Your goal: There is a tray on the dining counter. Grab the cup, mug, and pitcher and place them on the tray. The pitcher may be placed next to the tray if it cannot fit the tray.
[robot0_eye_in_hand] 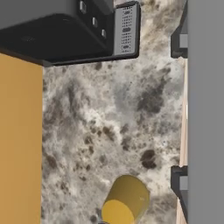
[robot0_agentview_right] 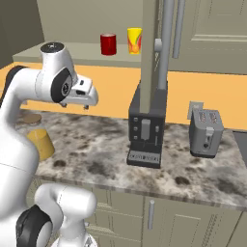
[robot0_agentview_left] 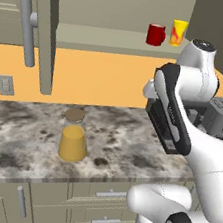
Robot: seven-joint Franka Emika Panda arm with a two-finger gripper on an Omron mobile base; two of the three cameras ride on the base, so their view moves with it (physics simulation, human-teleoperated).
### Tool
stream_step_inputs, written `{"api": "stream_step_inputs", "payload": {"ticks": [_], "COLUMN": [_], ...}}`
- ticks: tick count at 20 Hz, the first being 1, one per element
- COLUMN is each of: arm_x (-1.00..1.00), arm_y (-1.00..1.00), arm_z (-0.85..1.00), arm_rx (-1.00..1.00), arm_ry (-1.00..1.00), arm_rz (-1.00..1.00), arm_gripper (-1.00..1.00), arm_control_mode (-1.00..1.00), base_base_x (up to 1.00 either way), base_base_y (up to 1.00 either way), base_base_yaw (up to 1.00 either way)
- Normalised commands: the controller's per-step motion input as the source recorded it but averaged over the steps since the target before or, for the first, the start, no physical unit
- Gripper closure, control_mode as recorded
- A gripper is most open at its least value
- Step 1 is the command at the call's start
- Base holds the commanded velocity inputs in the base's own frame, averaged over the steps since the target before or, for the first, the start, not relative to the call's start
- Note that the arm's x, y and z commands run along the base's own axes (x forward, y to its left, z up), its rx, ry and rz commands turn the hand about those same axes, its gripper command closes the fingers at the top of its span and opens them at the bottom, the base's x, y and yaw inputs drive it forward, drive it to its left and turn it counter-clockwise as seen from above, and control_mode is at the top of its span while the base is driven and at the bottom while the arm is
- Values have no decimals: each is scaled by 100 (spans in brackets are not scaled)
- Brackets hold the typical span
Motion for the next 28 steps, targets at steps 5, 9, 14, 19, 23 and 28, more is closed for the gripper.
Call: {"api": "stream_step_inputs", "payload": {"ticks": [5,9,14,19,23,28], "arm_x": [-11,-9,0,0,10,17], "arm_y": [-29,-33,-28,-24,-12,-7], "arm_z": [72,72,72,50,20,0], "arm_rx": [0,0,0,0,0,0], "arm_ry": [-6,-6,-7,-10,-13,-17], "arm_rz": [3,4,6,7,5,4], "arm_gripper": [-100,-100,-100,-100,-100,-100], "arm_control_mode": [-100,-100,-100,-100,-100,-100], "base_base_x": [0,0,0,0,0,0], "base_base_y": [0,0,0,0,0,0], "base_base_yaw": [0,0,0,0,0,0]}}
